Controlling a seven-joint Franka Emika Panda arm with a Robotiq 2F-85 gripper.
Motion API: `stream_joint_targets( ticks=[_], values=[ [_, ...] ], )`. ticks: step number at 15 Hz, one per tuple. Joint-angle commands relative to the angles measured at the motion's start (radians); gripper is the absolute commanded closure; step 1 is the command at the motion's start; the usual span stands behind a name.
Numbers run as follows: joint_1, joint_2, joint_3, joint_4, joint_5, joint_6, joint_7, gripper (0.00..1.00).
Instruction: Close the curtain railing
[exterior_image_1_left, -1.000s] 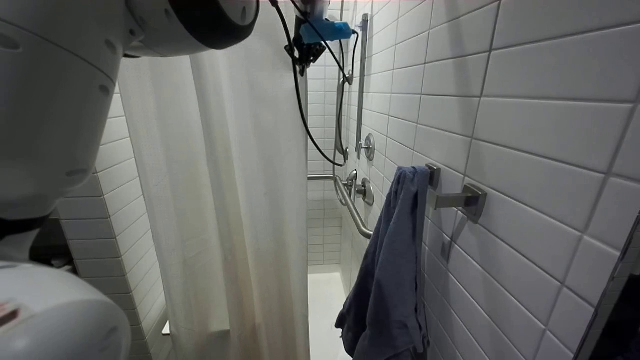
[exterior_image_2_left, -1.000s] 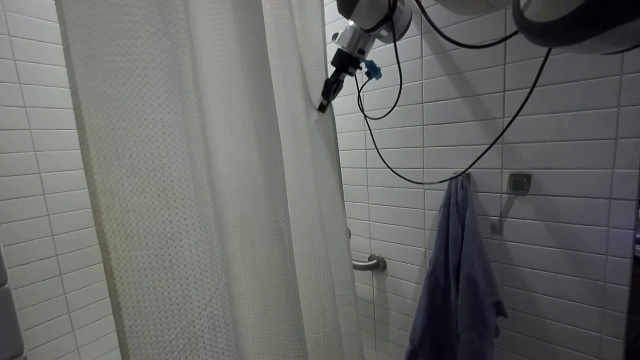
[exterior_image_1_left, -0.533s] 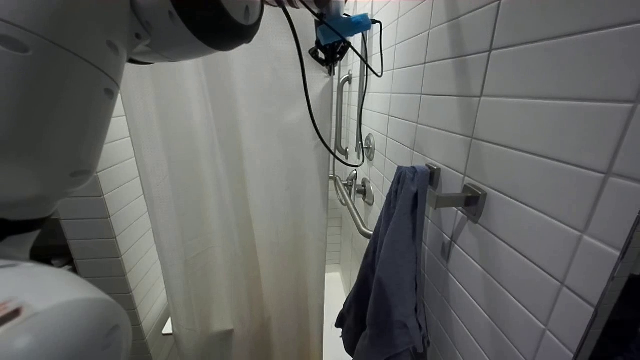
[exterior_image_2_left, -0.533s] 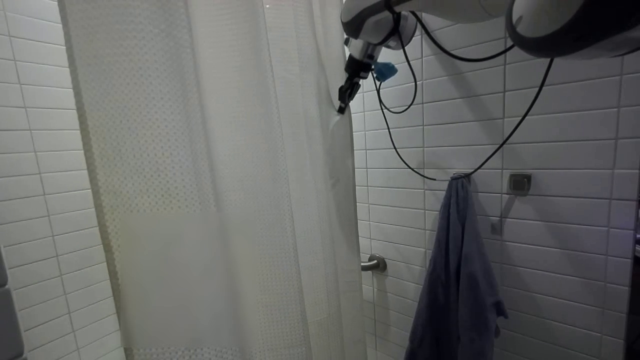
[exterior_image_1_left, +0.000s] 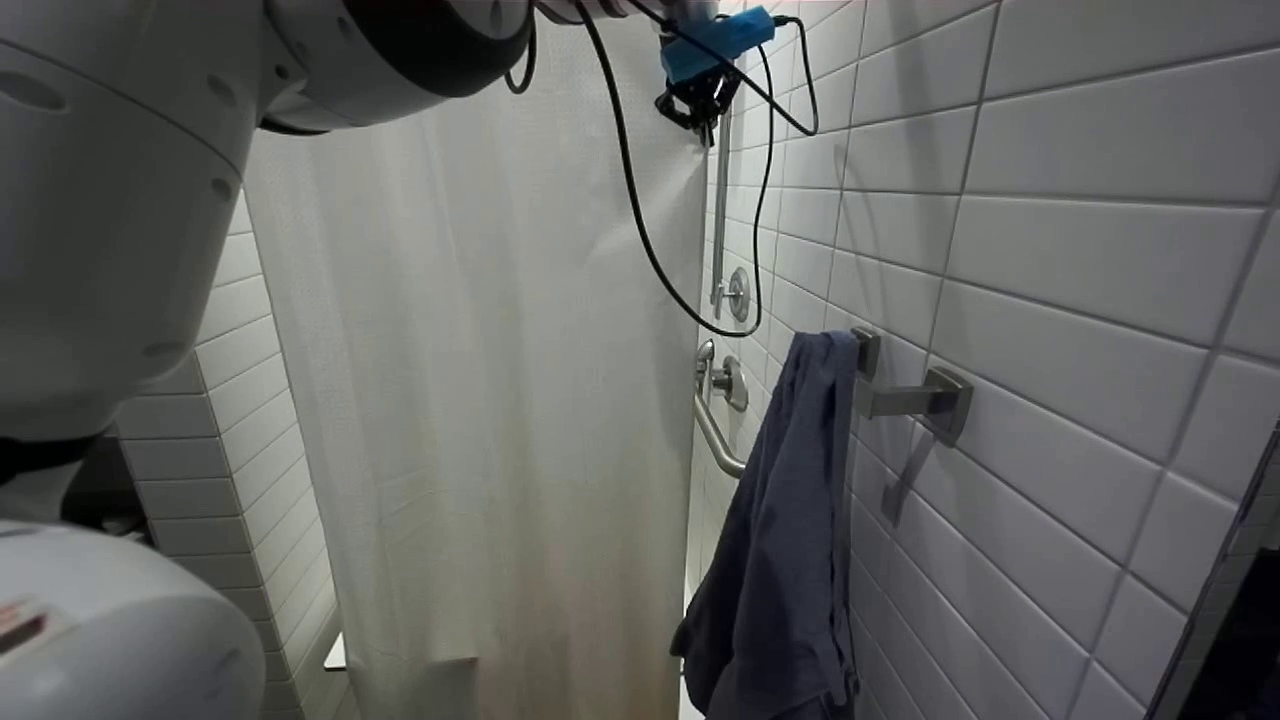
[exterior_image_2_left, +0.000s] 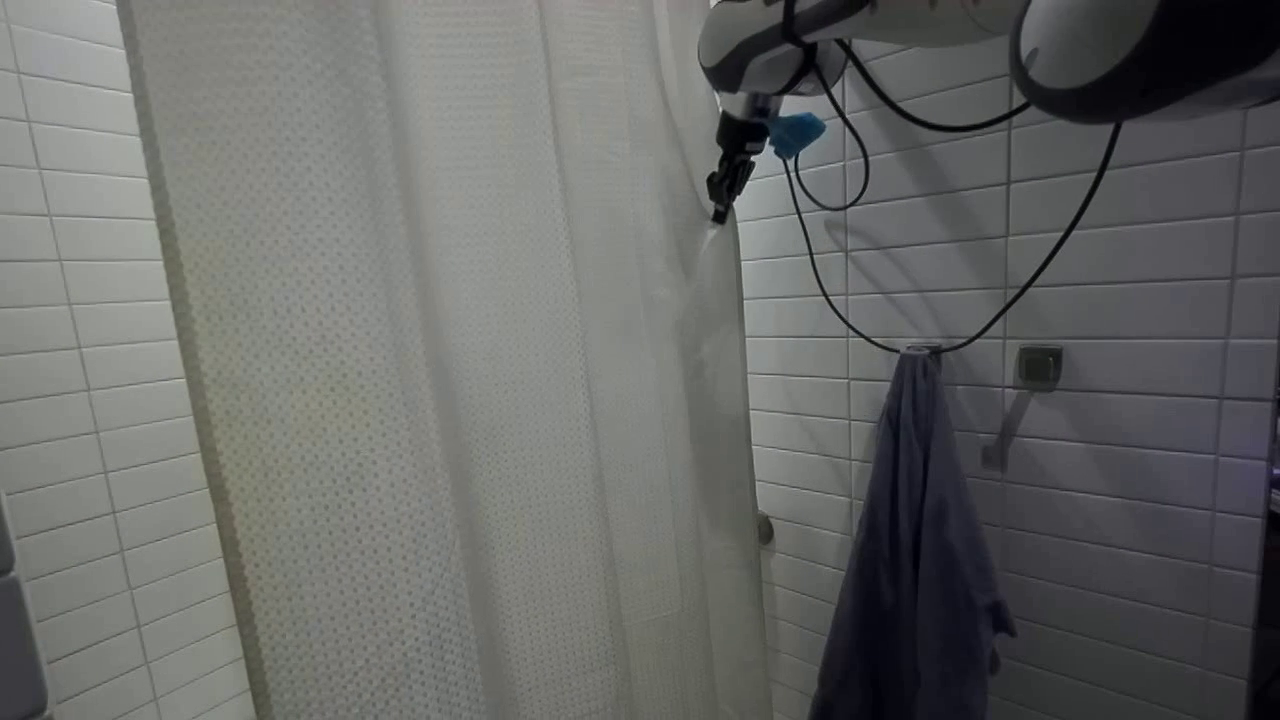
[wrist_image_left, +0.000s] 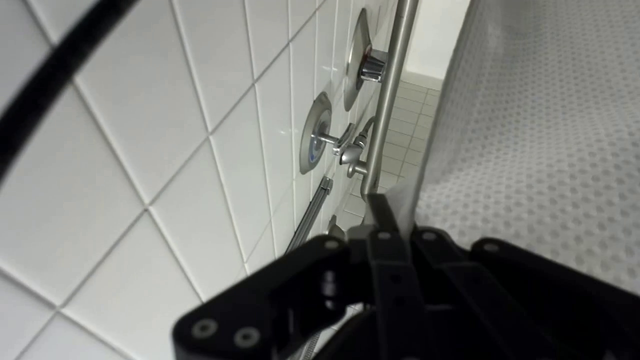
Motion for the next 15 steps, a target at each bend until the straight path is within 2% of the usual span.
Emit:
stream_joint_targets(
  ticks=[1,5,6,7,9,10,15],
  values=[
    [0.017,0.029,-0.042,0.057,-0.077,0.006,0.055,1.00],
    [0.033,0.022,-0.043,0.056,-0.135,-0.022,0.065,1.00],
    [0.036,0.011,-0.035,0.045,-0.132,-0.031,0.060,0.73],
    [0.046,-0.006,-0.030,0.029,-0.129,-0.036,0.057,0.72],
    [0.063,-0.032,-0.029,0.014,-0.129,-0.048,0.058,0.63],
    [0.040,-0.032,-0.027,0.005,-0.108,-0.033,0.030,0.56],
    [0.060,-0.120,-0.041,-0.050,-0.133,-0.037,0.049,0.20]
  ],
)
